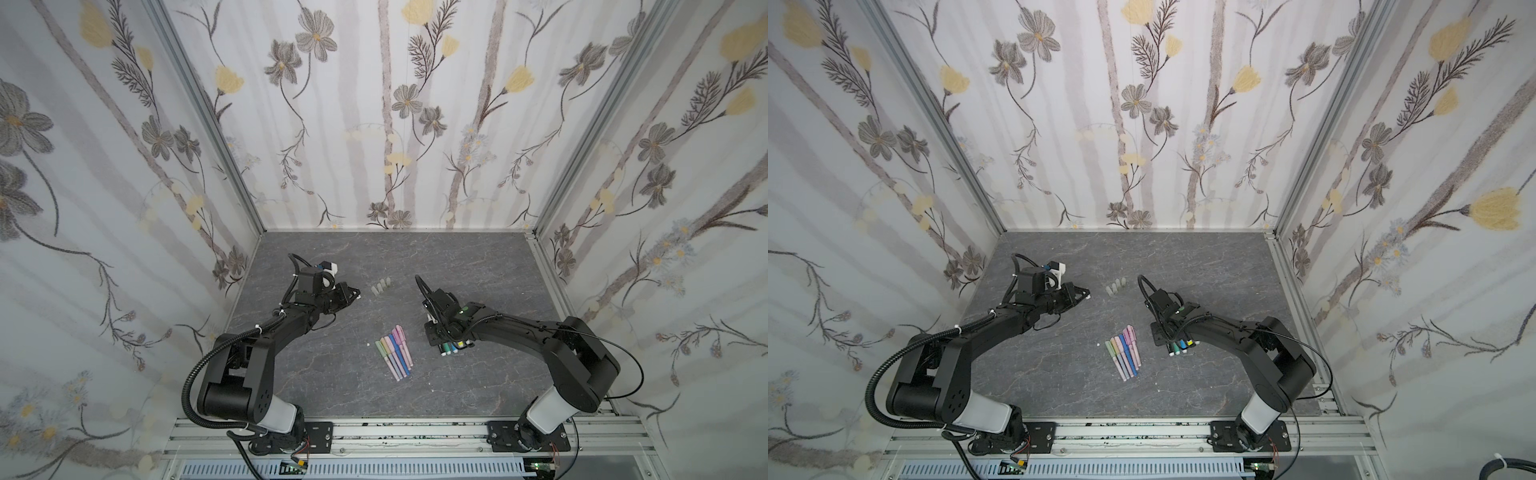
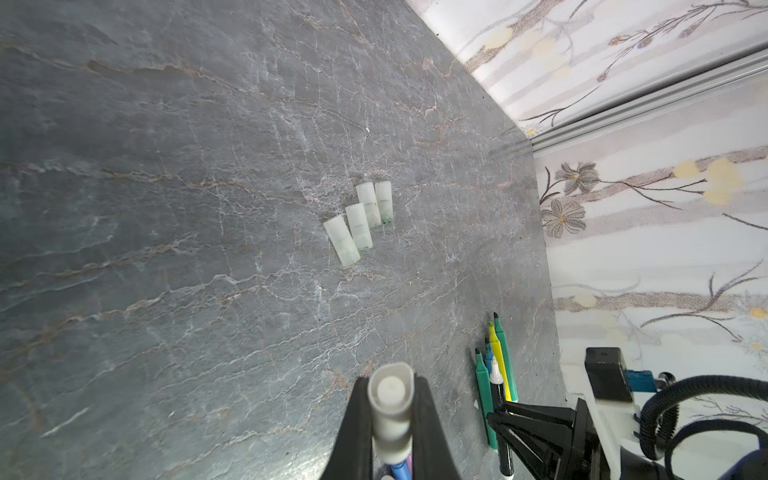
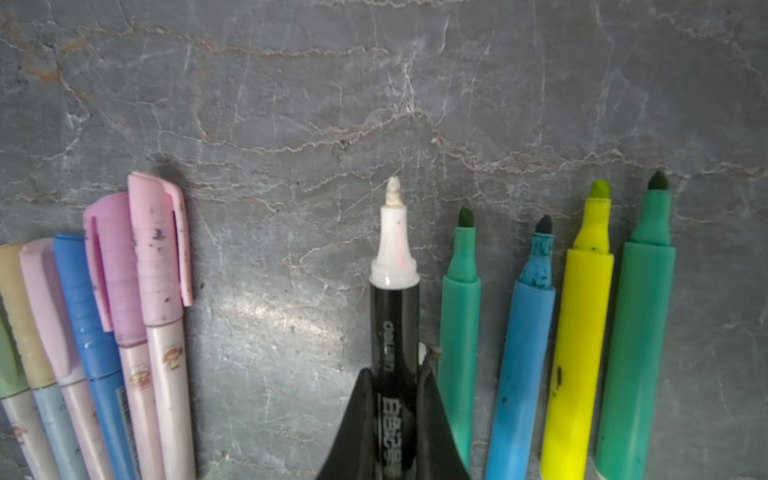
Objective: Open the pen caps
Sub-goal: 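Carry the white cap away with the left gripper while the right lowers the marker, then lay the black marker by the highlighters while the left gripper carries the cap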
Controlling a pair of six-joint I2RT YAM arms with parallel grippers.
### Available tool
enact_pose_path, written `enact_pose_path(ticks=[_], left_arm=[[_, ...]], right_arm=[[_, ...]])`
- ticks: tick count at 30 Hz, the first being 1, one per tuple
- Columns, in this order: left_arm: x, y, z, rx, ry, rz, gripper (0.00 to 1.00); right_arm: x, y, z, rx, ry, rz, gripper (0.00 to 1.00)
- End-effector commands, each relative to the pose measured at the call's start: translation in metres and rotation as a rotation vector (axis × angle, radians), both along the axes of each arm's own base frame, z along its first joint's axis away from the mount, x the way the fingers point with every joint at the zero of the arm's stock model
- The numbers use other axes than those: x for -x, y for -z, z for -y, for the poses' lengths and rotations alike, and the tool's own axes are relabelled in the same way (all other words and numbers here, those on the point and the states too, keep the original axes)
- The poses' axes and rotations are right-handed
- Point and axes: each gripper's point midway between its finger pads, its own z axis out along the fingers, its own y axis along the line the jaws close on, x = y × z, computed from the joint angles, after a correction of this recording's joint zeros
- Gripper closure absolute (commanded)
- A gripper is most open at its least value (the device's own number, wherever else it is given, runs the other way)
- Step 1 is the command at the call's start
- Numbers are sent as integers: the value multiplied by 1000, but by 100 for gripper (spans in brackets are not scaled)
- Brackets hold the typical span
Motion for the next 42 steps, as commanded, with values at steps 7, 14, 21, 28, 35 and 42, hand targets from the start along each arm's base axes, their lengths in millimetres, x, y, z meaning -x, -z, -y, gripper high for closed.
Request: enact_pose_path(ticks=[7, 14, 21, 28, 35, 42], left_arm=[[-4, -5, 0, 7, 14, 35, 100], [-2, -2, -3, 2, 15, 27, 100], [-3, -3, -5, 5, 13, 27, 100], [-4, -5, -5, 5, 14, 29, 100], [-4, -5, -5, 6, 13, 27, 100], [-4, -2, -5, 7, 13, 23, 100]], right_arm=[[-1, 8, 9, 65, 16, -9, 92], [-2, 9, 8, 68, 21, -11, 87], [-5, 11, 6, 83, 15, -14, 82], [-7, 8, 7, 100, 13, -6, 80], [-5, 10, 9, 116, 5, -7, 78], [-5, 9, 8, 119, 0, -3, 77]])
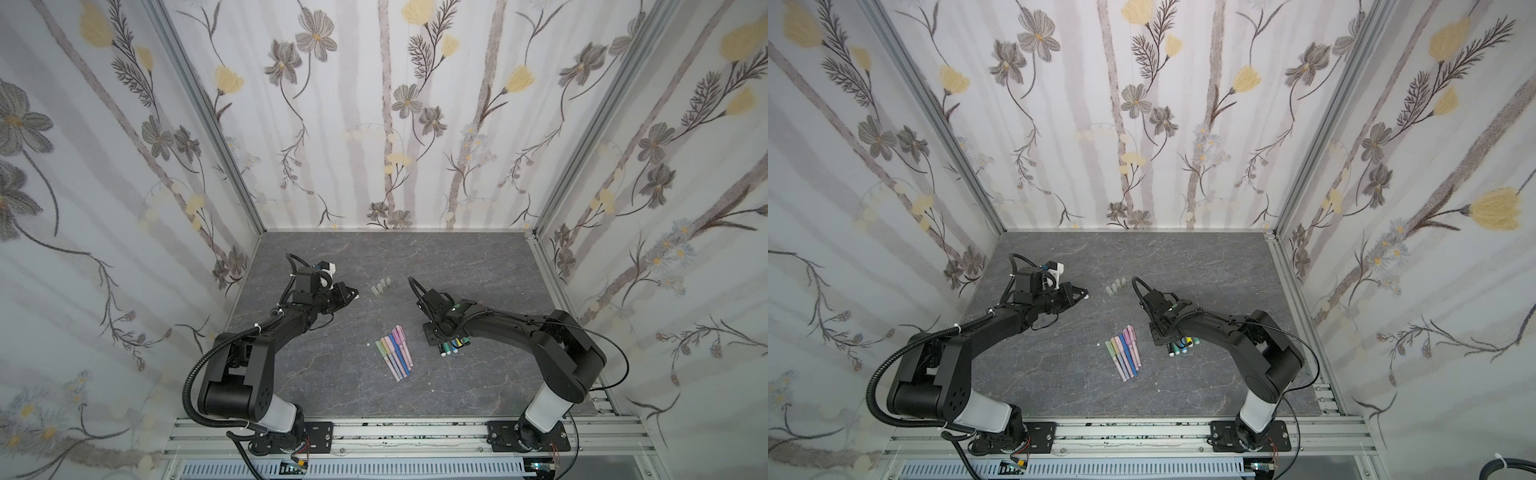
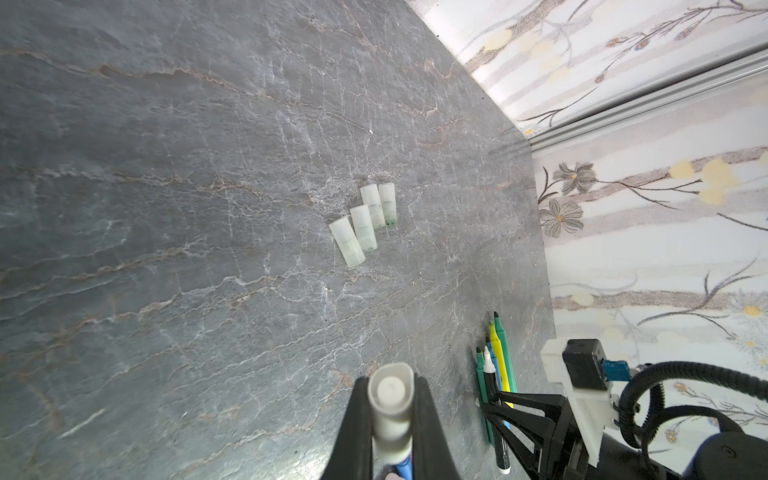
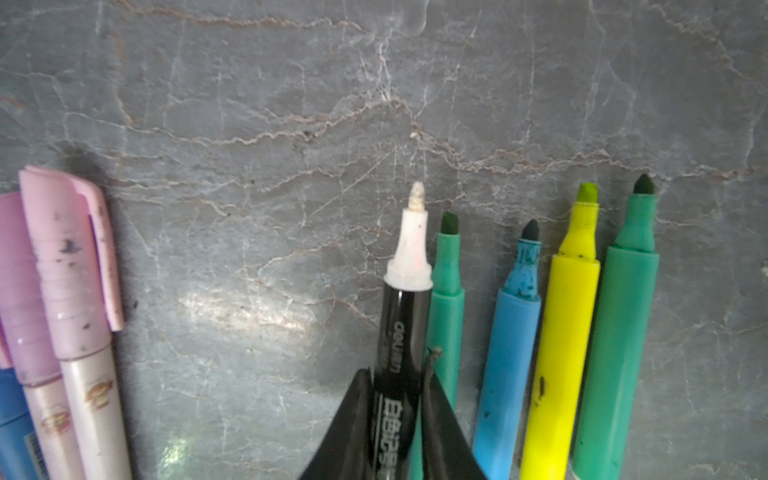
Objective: Open the pen caps
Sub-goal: 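Lay the black marker by the highlighters while the left gripper carries the cap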
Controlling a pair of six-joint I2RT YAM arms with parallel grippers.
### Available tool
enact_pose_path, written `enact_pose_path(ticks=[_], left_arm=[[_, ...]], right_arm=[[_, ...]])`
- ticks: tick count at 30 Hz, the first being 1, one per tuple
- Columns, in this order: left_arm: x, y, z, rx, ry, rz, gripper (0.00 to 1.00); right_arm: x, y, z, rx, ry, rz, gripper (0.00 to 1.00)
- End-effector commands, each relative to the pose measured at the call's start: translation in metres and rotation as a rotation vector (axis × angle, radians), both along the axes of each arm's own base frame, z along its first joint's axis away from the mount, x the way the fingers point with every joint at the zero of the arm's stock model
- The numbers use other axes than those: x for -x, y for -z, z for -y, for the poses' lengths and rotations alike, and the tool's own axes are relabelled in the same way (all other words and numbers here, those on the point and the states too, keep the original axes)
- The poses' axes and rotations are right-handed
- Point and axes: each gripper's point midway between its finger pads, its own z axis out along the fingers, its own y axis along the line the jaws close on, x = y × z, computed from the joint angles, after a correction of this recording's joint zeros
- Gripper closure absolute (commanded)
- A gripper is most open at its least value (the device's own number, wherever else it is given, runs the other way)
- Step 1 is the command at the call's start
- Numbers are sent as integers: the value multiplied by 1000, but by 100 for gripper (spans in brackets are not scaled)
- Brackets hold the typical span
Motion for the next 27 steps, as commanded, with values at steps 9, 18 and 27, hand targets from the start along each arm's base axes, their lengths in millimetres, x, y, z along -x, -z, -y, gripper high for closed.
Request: enact_pose_path(ticks=[9, 18, 27], left_arm=[[-3, -3, 1, 7, 3, 20, 100], [0, -1, 0, 4, 2, 17, 100], [1, 4, 1, 8, 7, 2, 100]], right_arm=[[-1, -1, 2, 27, -9, 11, 75], [0, -3, -2, 26, -26, 21, 75], [-1, -10, -1, 22, -24, 40, 75]])
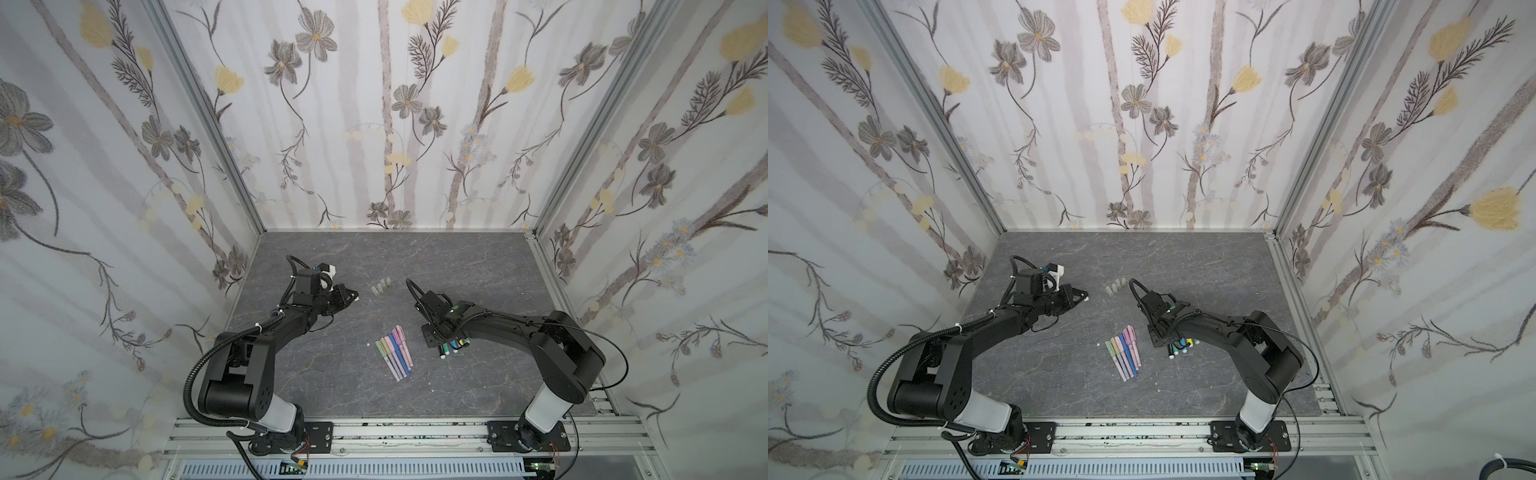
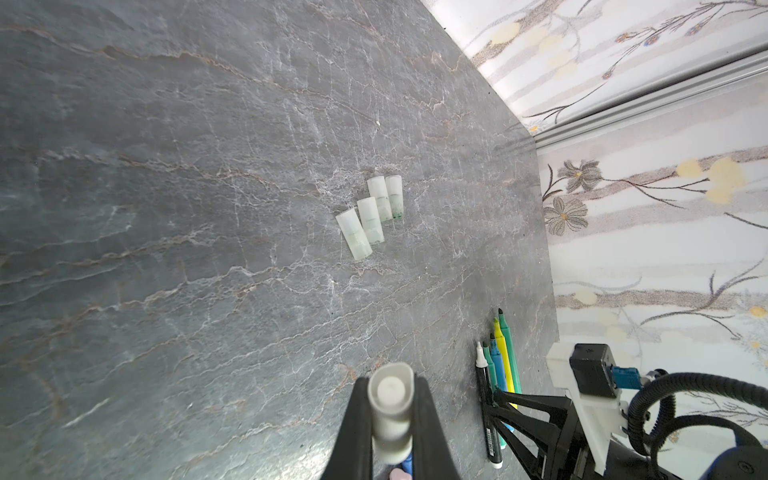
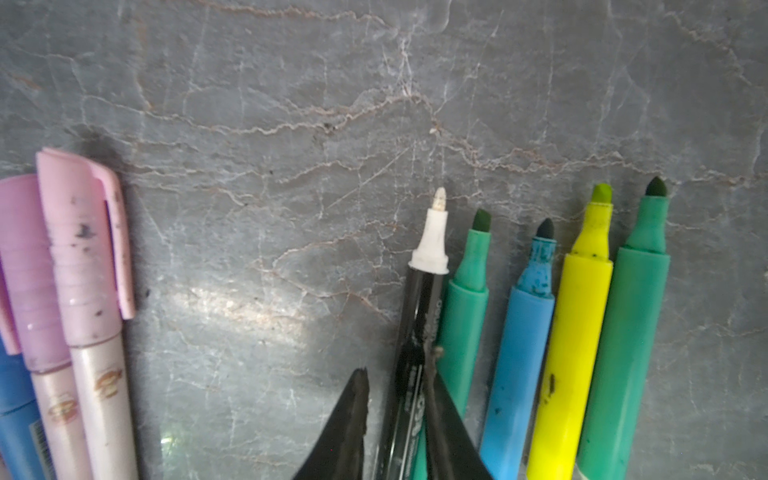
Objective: Open the pen caps
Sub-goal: 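Lay the black marker by the highlighters while the left gripper carries the cap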
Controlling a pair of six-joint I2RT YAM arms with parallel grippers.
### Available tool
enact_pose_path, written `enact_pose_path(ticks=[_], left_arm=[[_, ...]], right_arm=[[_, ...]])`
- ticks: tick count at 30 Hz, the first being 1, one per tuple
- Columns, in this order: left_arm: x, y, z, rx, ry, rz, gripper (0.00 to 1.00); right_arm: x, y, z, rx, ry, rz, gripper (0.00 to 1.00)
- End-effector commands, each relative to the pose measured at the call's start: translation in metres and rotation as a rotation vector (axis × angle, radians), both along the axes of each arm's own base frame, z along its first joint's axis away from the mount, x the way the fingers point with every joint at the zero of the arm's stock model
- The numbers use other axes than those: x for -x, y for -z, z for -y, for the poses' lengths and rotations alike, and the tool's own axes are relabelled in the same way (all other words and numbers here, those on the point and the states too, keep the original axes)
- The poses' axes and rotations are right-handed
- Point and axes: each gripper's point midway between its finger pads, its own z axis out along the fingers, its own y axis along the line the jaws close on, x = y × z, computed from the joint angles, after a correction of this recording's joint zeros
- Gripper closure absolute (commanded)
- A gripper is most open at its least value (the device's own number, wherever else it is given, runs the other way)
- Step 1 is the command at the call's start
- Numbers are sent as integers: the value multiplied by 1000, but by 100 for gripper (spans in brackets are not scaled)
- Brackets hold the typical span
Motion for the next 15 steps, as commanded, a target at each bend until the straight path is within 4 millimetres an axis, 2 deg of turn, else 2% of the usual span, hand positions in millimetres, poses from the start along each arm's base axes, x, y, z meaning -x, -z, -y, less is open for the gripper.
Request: enact_pose_path(ticks=[1, 8, 10, 15], left_arm=[[-2, -1, 2, 13, 11, 11, 100], [-8, 12, 3, 9, 11, -23, 100], [-13, 13, 3, 2, 9, -24, 100], [-29, 20, 7, 0, 14, -47, 100]], right_arm=[[-5, -12, 2, 6, 5, 38, 75], [-11, -39, 4, -48, 27, 100, 71], [-12, -52, 4, -83, 33, 122, 69], [-11, -60, 5, -128, 36, 130, 67]])
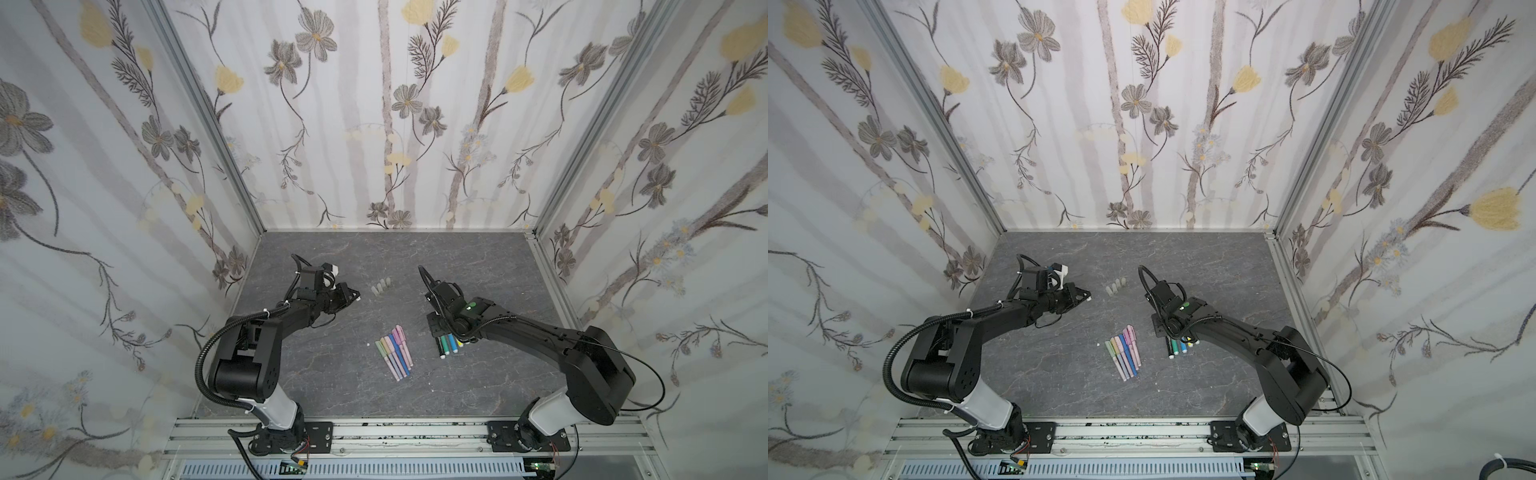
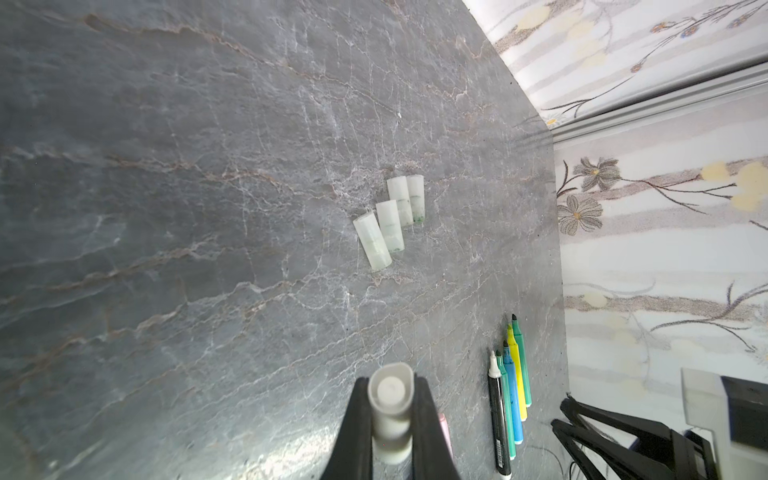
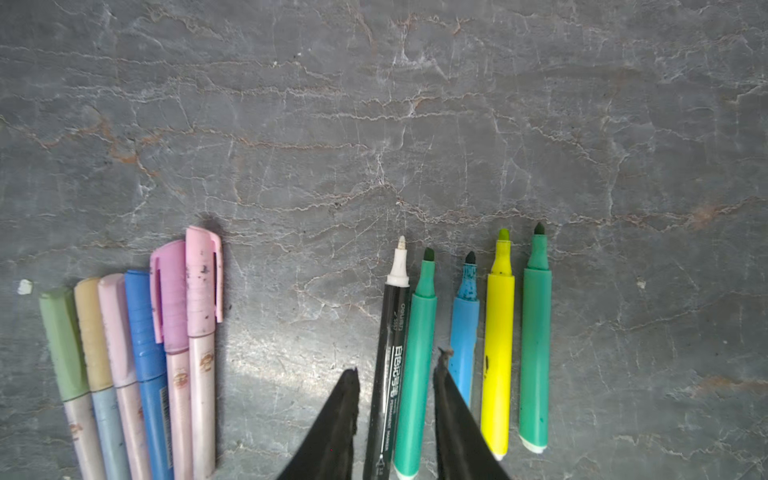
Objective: Open the pen caps
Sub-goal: 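Lay the black marker by the highlighters while the left gripper carries the cap, then drop the white cap by the clear caps while the right moves to the pink pen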
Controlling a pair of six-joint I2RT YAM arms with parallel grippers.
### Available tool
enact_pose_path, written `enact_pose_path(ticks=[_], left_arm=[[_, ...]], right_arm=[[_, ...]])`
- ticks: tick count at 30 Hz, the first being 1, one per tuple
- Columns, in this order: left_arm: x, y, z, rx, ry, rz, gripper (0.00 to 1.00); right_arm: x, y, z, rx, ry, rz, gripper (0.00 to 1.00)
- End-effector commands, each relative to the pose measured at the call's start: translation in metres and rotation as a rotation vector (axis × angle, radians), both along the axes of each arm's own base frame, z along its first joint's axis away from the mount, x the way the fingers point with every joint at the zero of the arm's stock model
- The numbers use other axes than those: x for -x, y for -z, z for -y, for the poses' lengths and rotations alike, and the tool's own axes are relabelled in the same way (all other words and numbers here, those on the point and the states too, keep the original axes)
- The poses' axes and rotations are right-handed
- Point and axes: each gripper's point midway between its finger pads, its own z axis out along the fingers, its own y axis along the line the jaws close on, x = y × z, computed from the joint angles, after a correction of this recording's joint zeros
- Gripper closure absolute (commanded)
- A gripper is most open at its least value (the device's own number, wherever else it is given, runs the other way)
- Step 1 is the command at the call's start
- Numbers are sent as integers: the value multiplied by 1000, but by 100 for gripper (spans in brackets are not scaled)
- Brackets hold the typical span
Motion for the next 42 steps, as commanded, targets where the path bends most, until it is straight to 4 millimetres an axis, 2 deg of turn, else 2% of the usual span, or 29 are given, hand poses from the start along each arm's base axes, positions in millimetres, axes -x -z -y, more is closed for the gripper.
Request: enact_pose_path(ticks=[1, 8, 15, 22, 42], left_arm=[[-11, 0, 3, 3, 7, 6, 100], [-25, 18, 16, 33, 24, -49, 97], [-27, 34, 28, 51, 39, -87, 94], [-32, 43, 32, 52, 39, -98, 88], [-40, 48, 35, 51, 34, -107, 76]], right_arm=[[3, -3, 0, -20, -2, -2, 67], [7, -1, 8, -24, 5, -6, 66], [8, 2, 9, -25, 1, -17, 66], [9, 5, 9, -33, 6, -23, 66], [10, 16, 10, -29, 4, -40, 65]])
